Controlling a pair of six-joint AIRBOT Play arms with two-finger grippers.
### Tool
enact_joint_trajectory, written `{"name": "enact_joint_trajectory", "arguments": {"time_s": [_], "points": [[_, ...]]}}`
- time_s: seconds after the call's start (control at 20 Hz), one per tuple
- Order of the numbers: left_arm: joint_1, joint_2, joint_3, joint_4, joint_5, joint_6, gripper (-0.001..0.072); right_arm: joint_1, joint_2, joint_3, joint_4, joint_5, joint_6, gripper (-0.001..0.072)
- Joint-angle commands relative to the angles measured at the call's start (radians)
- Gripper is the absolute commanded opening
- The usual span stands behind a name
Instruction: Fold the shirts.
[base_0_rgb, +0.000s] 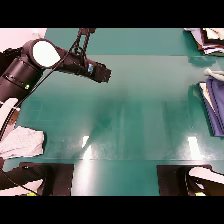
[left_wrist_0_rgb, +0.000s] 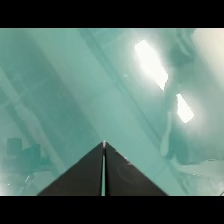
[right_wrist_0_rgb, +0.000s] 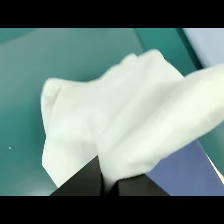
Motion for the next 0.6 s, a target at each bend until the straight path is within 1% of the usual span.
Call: {"name": "enact_joint_trajectory", "arguments": {"time_s": [0.0, 0.05, 0.1, 0.2, 0.25, 0.35, 0.45, 0.55], "points": [[-0.001, 0.000, 0.000, 0.004, -0.007, 0.005, 0.0027, -0.112, 0.103, -0.144, -0.028, 0.029, 0.000, 0.0015], [-0.001, 0.000, 0.000, 0.004, -0.008, 0.005, 0.0027, -0.143, 0.124, -0.186, -0.028, 0.036, 0.000, 0.0017], [-0.001, 0.000, 0.000, 0.003, -0.008, 0.005, 0.0027, -0.170, 0.142, -0.227, -0.027, 0.043, 0.000, 0.0053], [-0.001, 0.000, 0.000, 0.003, -0.011, 0.005, 0.0028, -0.215, 0.172, -0.301, -0.028, 0.045, 0.000, 0.0423], [-0.001, 0.000, 0.000, 0.004, -0.014, 0.005, 0.0028, -0.236, 0.184, -0.331, -0.026, 0.047, 0.000, 0.0495], [-0.001, 0.000, 0.000, 0.003, -0.014, 0.005, 0.0027, -0.253, 0.203, -0.370, -0.024, 0.063, 0.000, 0.0495], [-0.001, 0.000, 0.000, 0.003, -0.012, 0.005, 0.0027, -0.228, 0.214, -0.373, 0.000, 0.072, 0.000, 0.0494], [-0.001, 0.000, 0.000, 0.003, -0.011, 0.004, 0.0028, -0.154, 0.229, -0.373, 0.087, 0.074, 0.001, 0.0492]]}}
